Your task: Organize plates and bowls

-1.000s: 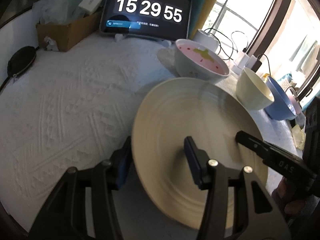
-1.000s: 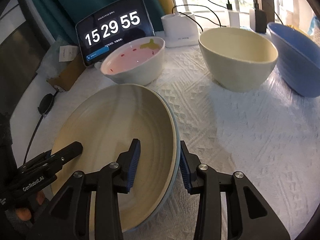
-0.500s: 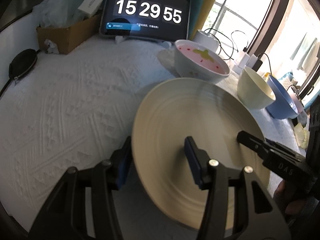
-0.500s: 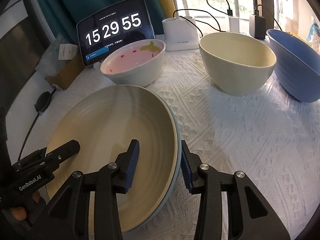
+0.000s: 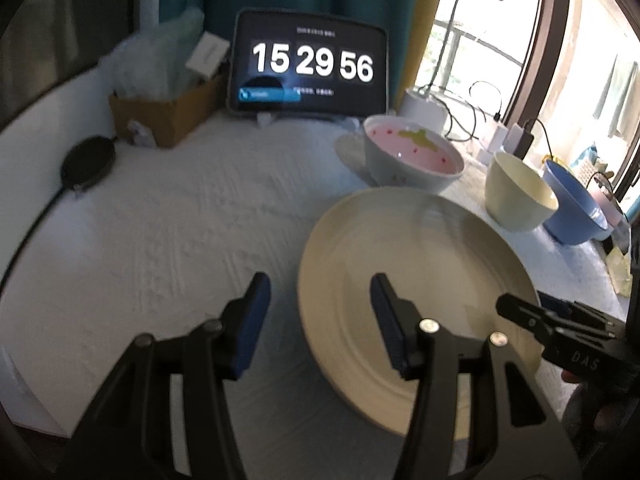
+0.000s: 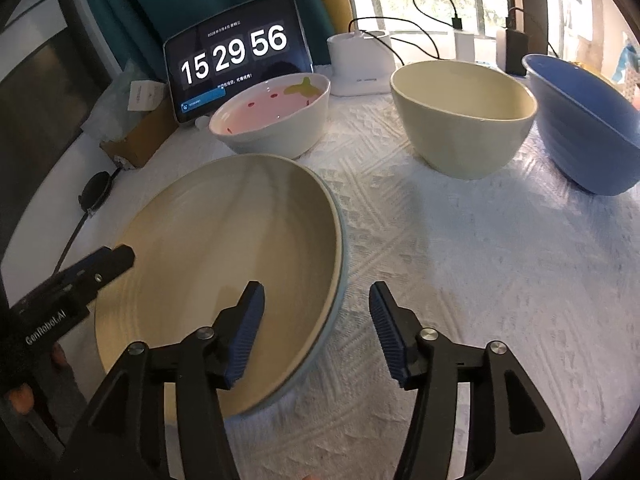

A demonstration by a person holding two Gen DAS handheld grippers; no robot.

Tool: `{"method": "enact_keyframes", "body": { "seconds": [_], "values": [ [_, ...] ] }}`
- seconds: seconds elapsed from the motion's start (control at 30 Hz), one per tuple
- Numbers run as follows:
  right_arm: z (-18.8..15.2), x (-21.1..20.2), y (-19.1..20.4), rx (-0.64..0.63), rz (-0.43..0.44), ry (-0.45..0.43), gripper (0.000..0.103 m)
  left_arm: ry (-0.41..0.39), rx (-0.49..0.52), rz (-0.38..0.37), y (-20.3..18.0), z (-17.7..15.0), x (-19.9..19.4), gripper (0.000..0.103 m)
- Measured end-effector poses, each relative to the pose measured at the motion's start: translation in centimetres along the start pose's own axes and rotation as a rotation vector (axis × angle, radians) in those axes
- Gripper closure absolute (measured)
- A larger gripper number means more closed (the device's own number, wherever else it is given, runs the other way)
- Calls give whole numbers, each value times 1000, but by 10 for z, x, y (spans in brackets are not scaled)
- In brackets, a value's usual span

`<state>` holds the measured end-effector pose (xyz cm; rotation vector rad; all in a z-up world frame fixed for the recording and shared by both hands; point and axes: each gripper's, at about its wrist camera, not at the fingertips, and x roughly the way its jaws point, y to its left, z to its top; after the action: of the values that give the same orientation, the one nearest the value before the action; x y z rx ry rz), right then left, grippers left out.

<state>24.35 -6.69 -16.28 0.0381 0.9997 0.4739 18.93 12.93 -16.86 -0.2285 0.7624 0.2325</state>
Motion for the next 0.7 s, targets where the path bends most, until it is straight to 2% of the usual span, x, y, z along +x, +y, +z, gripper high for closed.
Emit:
{"method": "enact_keyframes", "body": {
  "seconds": [0.33, 0.7],
  "values": [
    [-5, -27, -14, 9, -1, -47, 45, -39, 35, -41, -28, 1, -26, 50],
    [-15, -55, -36, 34, -8, -90, 45, -24, 86, -116, -74, -1, -35, 50]
  ]
}}
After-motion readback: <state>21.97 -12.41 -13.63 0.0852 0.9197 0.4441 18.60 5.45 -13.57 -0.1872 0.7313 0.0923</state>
